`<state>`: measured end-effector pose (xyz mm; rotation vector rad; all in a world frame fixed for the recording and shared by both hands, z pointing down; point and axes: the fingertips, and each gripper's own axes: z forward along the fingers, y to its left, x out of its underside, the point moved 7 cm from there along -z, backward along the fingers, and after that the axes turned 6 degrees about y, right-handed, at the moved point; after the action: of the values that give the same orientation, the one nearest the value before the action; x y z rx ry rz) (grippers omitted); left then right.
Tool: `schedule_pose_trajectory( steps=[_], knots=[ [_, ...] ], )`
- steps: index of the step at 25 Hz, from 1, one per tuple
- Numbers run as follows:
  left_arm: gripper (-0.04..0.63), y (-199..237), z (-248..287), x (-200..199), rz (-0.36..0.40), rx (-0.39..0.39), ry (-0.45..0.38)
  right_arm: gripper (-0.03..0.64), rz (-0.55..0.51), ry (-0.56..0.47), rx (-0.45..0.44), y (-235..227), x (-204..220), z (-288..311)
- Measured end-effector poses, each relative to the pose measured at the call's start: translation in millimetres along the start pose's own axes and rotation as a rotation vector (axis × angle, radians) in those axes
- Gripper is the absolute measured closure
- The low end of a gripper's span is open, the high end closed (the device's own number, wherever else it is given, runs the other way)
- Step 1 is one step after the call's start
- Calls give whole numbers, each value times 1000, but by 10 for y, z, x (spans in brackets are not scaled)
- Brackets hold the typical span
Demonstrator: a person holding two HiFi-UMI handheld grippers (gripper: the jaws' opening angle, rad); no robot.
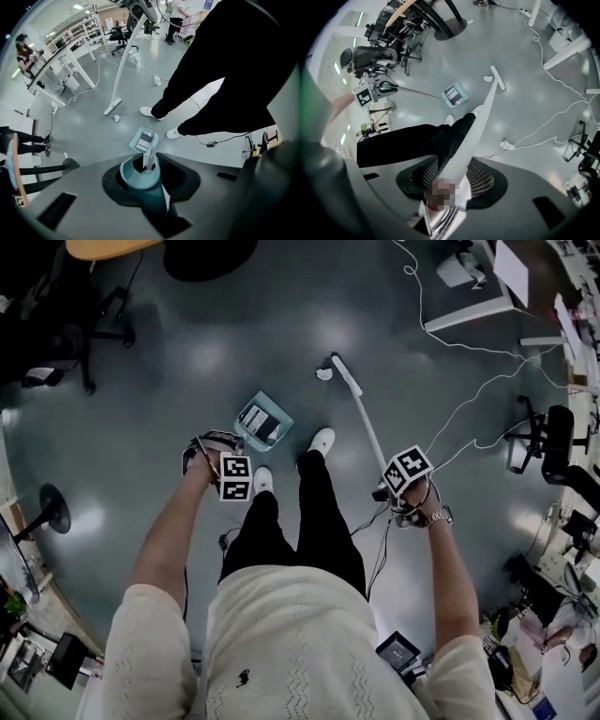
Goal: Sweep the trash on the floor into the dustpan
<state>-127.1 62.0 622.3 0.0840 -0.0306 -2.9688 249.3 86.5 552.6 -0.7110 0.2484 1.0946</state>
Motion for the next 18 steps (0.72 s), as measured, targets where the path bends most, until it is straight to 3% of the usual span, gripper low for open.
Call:
schedule_pose_trajectory(
  steps=[4, 8, 12, 18],
  knots=[
    [503, 528, -2, -297, -3, 10, 15, 416, 2, 61, 47, -542, -270, -182],
    [503, 1087, 78, -592, -48, 24, 42, 414, -94, 182, 79, -758, -393, -191],
    [503, 1269, 181, -687, -66, 60, 58, 414, -209, 264, 80, -359, -369, 28],
    [503, 1545, 295, -587, -25, 56, 39, 414, -270, 222, -26, 287, -579, 103]
  ],
)
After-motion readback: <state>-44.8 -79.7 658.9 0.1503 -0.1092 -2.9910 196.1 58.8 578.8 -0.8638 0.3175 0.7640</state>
